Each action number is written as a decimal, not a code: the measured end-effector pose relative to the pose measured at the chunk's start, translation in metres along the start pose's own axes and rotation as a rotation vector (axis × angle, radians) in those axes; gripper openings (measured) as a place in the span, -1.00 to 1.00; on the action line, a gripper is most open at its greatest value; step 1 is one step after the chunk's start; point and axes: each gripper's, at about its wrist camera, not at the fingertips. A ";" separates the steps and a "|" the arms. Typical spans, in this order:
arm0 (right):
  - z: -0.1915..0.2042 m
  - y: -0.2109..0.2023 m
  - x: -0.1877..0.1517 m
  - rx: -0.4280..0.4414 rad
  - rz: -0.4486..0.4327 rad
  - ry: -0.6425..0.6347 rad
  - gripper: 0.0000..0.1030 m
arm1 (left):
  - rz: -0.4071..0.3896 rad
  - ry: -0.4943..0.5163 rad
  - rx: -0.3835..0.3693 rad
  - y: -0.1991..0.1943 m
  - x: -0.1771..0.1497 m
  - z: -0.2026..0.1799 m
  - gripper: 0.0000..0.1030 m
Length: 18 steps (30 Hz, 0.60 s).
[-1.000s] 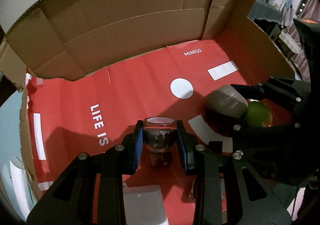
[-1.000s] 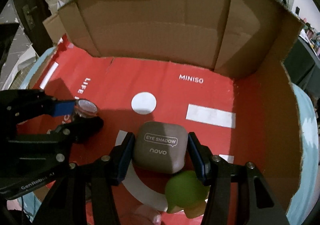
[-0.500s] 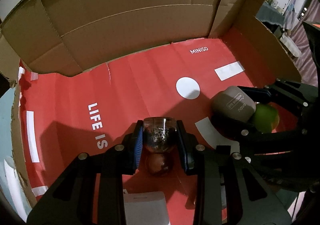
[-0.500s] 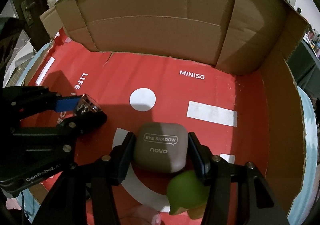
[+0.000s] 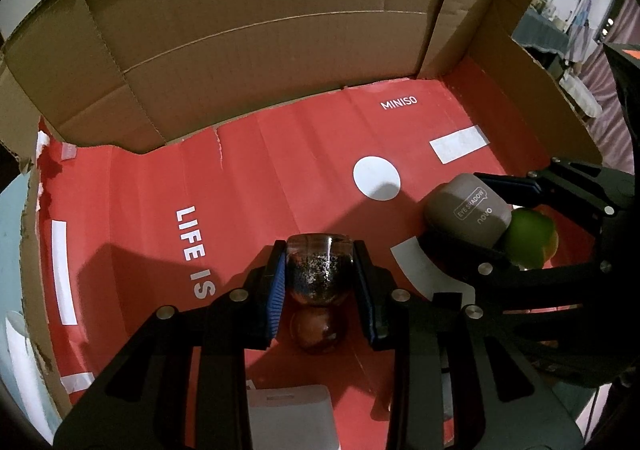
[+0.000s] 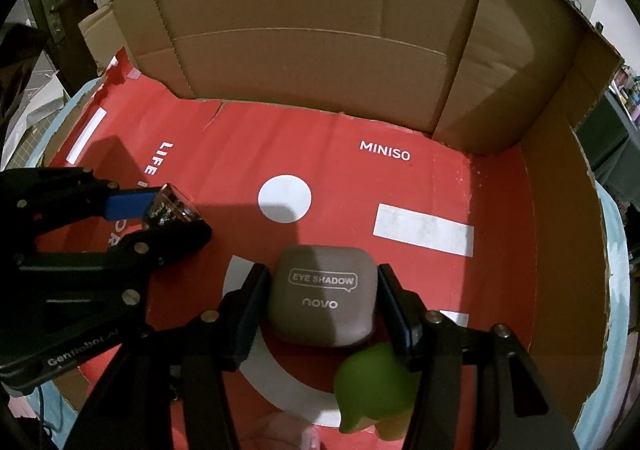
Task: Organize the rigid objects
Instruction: 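Carry the jar and compact into the red-lined box and open both tools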
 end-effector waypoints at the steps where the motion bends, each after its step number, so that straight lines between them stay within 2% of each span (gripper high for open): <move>1: -0.001 0.001 0.000 0.007 0.001 0.002 0.23 | -0.001 0.001 -0.001 0.000 0.000 0.000 -0.43; 12: -0.008 -0.001 0.002 0.027 0.003 0.011 0.28 | -0.012 0.004 0.014 -0.001 -0.001 0.003 -0.42; 15: -0.010 -0.002 0.002 0.014 0.004 0.015 0.06 | -0.017 0.005 0.010 -0.003 -0.002 0.003 -0.42; 18: -0.013 -0.006 0.003 0.025 0.008 0.017 0.03 | -0.025 0.004 0.006 -0.005 -0.003 0.004 -0.42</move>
Point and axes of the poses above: each gripper's, at about its wrist camera, not at the fingertips, and y roughly the way its jaws point, z to its left, x to its top, and after that the axes turned 12 degrees about z, right-handed
